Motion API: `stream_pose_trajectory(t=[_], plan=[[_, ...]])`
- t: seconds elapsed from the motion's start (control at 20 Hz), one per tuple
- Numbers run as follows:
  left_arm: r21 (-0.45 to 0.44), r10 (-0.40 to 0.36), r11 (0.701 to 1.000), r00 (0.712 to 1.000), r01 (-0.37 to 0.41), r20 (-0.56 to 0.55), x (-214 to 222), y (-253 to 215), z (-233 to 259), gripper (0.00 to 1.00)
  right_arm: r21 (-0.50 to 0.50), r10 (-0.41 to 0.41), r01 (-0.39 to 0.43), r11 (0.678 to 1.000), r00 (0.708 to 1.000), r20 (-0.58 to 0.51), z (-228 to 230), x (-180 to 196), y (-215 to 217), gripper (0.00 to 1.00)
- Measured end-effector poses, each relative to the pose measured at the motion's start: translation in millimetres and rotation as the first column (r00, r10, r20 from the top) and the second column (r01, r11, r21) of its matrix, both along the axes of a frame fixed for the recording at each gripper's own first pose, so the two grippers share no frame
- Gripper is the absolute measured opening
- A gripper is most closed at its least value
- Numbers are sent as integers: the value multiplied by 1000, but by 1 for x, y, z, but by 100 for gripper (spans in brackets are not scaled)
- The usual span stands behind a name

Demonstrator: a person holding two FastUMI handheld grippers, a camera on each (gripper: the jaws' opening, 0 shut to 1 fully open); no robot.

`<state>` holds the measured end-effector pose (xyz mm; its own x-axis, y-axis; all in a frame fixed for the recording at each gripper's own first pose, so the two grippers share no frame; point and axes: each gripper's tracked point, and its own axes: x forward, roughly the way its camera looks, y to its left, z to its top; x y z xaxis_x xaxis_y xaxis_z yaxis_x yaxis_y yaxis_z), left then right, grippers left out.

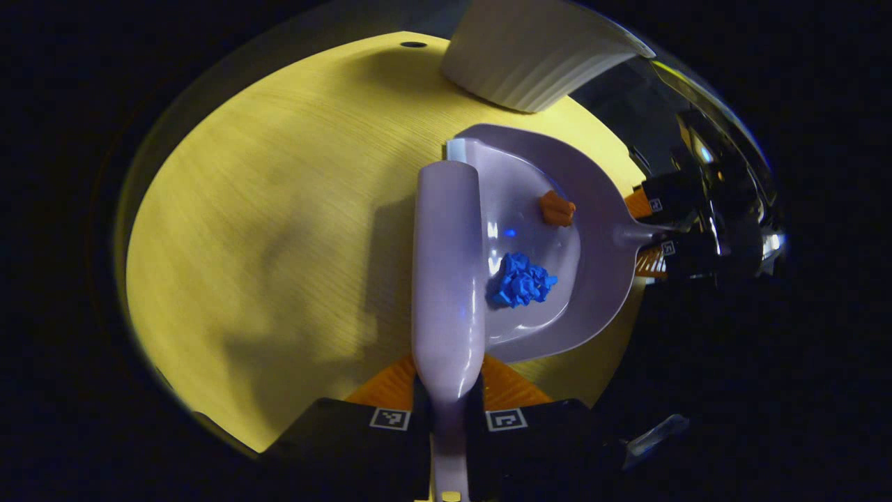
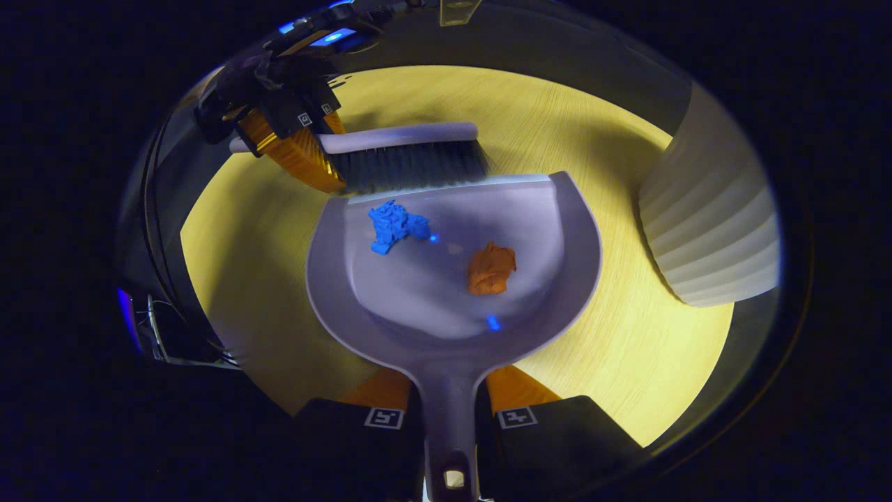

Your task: Pick up the small broom and dustpan from the desktop, sweep the trash into the dustpan with the broom, and then empty the trash into the garbage bin.

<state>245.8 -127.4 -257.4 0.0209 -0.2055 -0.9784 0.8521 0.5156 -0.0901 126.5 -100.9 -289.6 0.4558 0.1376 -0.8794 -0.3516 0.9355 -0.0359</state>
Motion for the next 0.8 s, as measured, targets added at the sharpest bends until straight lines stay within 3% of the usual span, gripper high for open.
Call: stream_pose_trajectory(t=[0.15, 0.3, 0.35, 0.6, 0.8], plan=[[-67, 120, 991, 990, -115, 68, -3, 3, 12, 25, 19, -22, 22, 1000, 1000, 0, -5, 1, 0, 34], [-139, 248, 963, 961, -230, 126, -11, 23, 30, 25, 9, -23, 23, 1000, 999, 24, -4, -3, -2, 29], [-161, 288, 951, 947, -265, 142, -15, 32, 37, 25, 11, -26, 25, 1000, 999, 28, 1, -8, 2, 34], [-245, 467, 875, 860, -417, 204, -51, 108, 59, 27, 0, -53, 53, 999, 996, 66, 23, -16, -2, 34], [-303, 561, 817, 798, -491, 219, -90, 161, 27, 25, 1, -58, 58, 998, 993, 102, 54, -23, -1, 34]])
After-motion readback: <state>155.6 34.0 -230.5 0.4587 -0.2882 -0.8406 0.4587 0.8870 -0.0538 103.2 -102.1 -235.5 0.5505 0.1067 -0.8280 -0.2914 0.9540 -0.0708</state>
